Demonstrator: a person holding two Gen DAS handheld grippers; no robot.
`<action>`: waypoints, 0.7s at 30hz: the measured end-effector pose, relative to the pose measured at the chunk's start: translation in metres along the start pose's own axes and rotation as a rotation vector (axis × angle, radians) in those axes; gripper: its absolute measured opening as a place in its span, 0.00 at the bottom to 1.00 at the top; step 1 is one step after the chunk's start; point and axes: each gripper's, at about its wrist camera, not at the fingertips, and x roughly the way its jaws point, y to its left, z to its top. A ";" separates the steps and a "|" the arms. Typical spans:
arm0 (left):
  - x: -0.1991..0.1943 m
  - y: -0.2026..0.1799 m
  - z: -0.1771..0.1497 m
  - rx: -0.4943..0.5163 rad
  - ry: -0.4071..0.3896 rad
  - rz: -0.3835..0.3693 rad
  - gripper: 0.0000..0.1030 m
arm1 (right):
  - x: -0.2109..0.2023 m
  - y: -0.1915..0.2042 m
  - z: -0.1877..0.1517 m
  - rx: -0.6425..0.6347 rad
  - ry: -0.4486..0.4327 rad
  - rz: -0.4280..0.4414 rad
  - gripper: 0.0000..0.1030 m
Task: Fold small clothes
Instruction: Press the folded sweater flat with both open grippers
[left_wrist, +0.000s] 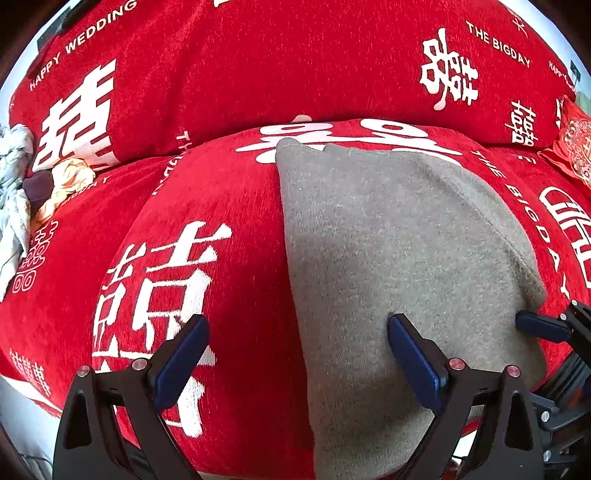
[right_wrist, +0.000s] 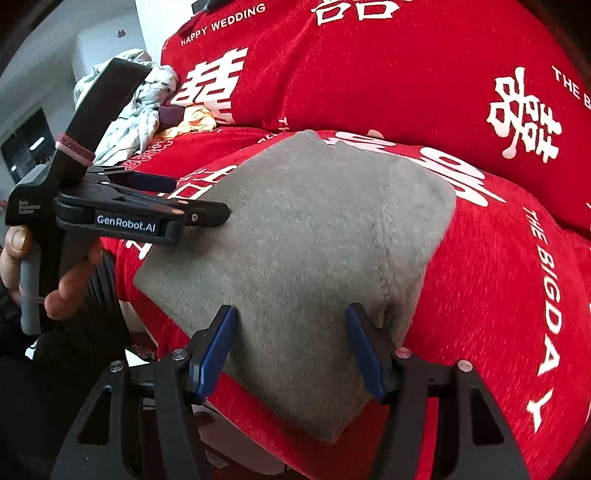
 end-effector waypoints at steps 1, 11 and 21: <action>0.001 0.000 -0.001 0.002 -0.003 0.003 0.95 | 0.000 0.000 -0.002 -0.003 -0.003 -0.006 0.63; -0.009 -0.004 -0.007 0.012 -0.029 0.041 1.00 | -0.027 0.012 -0.001 -0.041 -0.056 -0.040 0.64; -0.015 -0.009 -0.007 0.001 -0.002 0.041 1.00 | 0.001 0.006 0.018 -0.011 0.017 -0.066 0.68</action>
